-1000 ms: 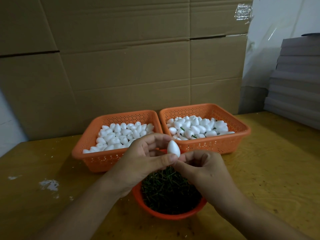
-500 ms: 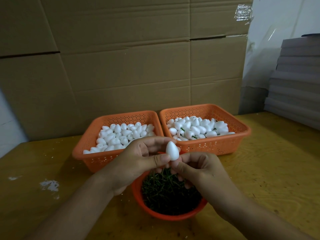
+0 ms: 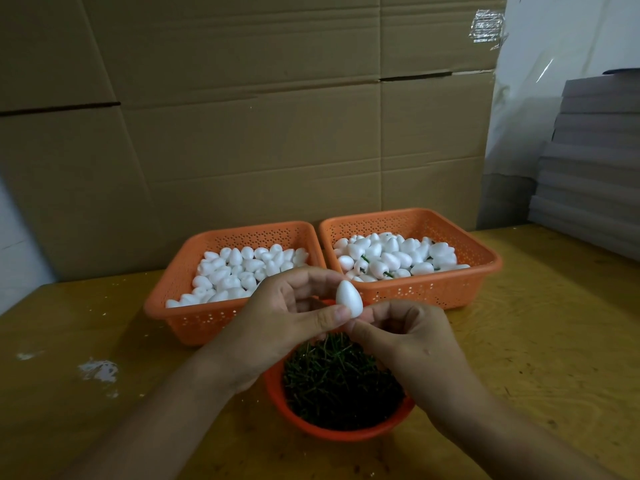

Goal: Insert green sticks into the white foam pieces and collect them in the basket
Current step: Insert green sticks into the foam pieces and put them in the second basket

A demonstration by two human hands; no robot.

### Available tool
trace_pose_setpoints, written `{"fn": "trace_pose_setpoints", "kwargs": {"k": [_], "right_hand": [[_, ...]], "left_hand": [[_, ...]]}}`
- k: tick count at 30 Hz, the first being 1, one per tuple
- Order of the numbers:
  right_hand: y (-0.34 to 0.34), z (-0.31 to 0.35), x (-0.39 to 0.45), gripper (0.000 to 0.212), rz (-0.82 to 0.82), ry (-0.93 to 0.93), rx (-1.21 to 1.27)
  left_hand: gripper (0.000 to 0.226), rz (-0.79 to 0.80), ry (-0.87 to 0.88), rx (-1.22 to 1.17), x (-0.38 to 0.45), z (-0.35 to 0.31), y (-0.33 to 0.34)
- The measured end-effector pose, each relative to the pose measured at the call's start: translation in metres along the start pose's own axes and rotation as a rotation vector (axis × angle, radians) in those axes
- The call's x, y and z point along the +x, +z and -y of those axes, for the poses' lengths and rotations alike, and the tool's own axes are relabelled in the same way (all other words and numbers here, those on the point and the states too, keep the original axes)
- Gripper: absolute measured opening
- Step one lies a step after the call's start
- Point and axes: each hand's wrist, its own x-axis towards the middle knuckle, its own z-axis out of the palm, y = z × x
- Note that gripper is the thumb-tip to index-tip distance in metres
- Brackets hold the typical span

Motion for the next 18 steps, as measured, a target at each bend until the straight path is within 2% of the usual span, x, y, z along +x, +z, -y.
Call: {"fn": "trace_pose_setpoints", "kwargs": {"k": [6,11,14,18], "right_hand": [[0.001,-0.001,0.001,0.009,0.031,0.030,-0.039],[0.002,-0.008,0.003,0.011,0.018,0.079,-0.128],[0.004,-0.012,0.002,0.013,0.027,0.060,-0.197],[0.004,-0.012,-0.002,0.015,0.037,-0.061,-0.351]], "left_hand": [[0.030,-0.021,-0.002,-0.002,0.002,0.002,0.000],[0.026,-0.185,-0.029,-0.050,0.023,-0.001,-0.008],[0.022,-0.224,-0.085,0.095,0.052,-0.001,-0.007],[0.023,-0.140,-0.149,0.271,0.101,0.000,0.006]]}}
